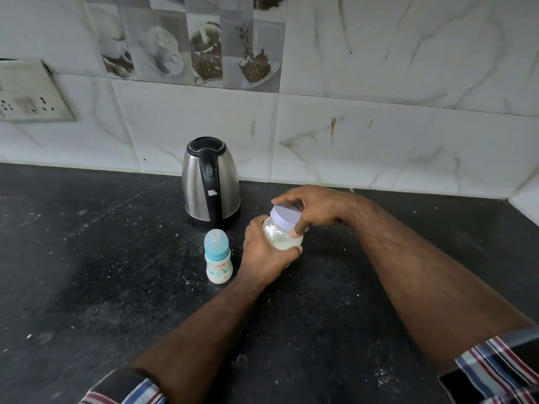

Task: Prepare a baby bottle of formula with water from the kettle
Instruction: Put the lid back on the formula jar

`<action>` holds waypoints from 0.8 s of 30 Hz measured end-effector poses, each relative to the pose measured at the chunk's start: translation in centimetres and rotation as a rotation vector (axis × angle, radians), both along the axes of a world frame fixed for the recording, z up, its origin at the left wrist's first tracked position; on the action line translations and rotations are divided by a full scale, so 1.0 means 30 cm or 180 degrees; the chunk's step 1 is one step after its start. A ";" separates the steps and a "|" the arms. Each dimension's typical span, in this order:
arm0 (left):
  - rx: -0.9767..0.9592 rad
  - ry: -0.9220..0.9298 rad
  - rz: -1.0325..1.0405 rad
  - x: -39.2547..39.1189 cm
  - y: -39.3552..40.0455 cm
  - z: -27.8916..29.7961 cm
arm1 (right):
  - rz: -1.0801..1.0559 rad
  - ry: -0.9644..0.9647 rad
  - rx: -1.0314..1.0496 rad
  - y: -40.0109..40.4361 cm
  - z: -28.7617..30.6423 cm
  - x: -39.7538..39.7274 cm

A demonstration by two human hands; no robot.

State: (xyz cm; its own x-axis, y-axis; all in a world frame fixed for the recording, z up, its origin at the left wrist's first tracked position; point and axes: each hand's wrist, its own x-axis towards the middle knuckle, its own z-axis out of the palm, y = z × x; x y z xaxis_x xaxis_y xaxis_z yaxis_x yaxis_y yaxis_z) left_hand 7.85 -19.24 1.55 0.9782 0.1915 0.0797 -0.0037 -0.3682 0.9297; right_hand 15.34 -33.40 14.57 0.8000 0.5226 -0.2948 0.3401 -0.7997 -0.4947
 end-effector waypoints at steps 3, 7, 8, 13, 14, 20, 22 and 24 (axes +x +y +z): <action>0.0068 -0.0041 0.0008 -0.004 0.009 0.003 | -0.0110 0.0068 0.0060 0.010 0.002 -0.004; 0.0050 -0.0047 -0.0001 0.003 0.012 0.008 | -0.0387 -0.0014 0.0107 0.030 0.008 -0.016; 0.0037 -0.0044 -0.0003 0.003 0.012 0.009 | -0.0433 -0.0088 0.0051 0.034 0.006 -0.020; 0.0011 -0.0049 -0.0033 0.001 0.014 0.004 | -0.0469 0.0226 0.0184 0.025 0.012 -0.018; 0.0002 -0.0043 -0.0039 0.001 0.014 0.005 | -0.0448 0.0287 0.0282 0.025 0.014 -0.019; -0.0014 -0.0078 0.0001 0.008 0.014 0.011 | -0.0870 -0.0529 -0.0447 0.060 -0.003 -0.028; -0.0028 -0.0062 0.0000 0.012 0.018 0.009 | -0.0993 -0.0559 -0.0597 0.056 0.009 -0.032; -0.0001 -0.0050 -0.0006 0.014 0.020 0.004 | -0.0997 -0.0054 -0.0010 0.032 0.016 -0.020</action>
State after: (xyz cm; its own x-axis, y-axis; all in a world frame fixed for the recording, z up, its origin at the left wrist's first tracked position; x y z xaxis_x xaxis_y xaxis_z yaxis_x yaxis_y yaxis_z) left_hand 8.27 -18.64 1.67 0.9772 0.1897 0.0951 -0.0190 -0.3680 0.9296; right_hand 14.75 -32.44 15.04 0.9268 0.2488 -0.2813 0.0849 -0.8685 -0.4884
